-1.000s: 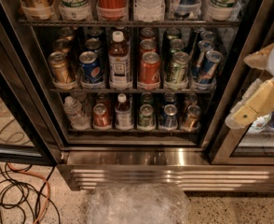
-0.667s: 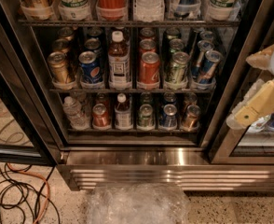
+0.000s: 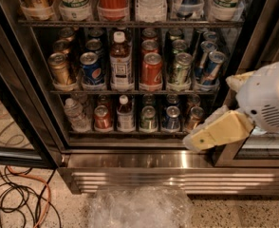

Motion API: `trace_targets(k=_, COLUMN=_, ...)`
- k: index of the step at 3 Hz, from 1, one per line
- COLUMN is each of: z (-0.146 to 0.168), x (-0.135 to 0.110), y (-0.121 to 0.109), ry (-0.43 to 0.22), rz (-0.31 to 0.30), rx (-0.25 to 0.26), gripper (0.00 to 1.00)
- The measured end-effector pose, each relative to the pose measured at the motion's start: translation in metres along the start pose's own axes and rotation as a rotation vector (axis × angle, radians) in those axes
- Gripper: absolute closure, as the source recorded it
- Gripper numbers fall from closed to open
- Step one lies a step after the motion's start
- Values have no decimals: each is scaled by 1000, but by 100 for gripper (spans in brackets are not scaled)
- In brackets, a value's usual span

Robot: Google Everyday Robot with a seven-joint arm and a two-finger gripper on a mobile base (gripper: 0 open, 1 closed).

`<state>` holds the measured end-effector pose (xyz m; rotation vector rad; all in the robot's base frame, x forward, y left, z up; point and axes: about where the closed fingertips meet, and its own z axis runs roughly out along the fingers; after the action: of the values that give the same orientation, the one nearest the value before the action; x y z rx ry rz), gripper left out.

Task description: Pick coke can from middle shelf of fridge

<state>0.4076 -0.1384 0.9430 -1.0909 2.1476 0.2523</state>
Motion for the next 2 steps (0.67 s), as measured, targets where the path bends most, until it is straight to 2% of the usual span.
trace_targets(k=1, z=30, x=-10, y=10, ry=-74, rz=55, rx=-6, gripper=0)
trace_targets(k=2, z=30, x=-15, y=9, ry=-87, rz=55, rx=6, gripper=0)
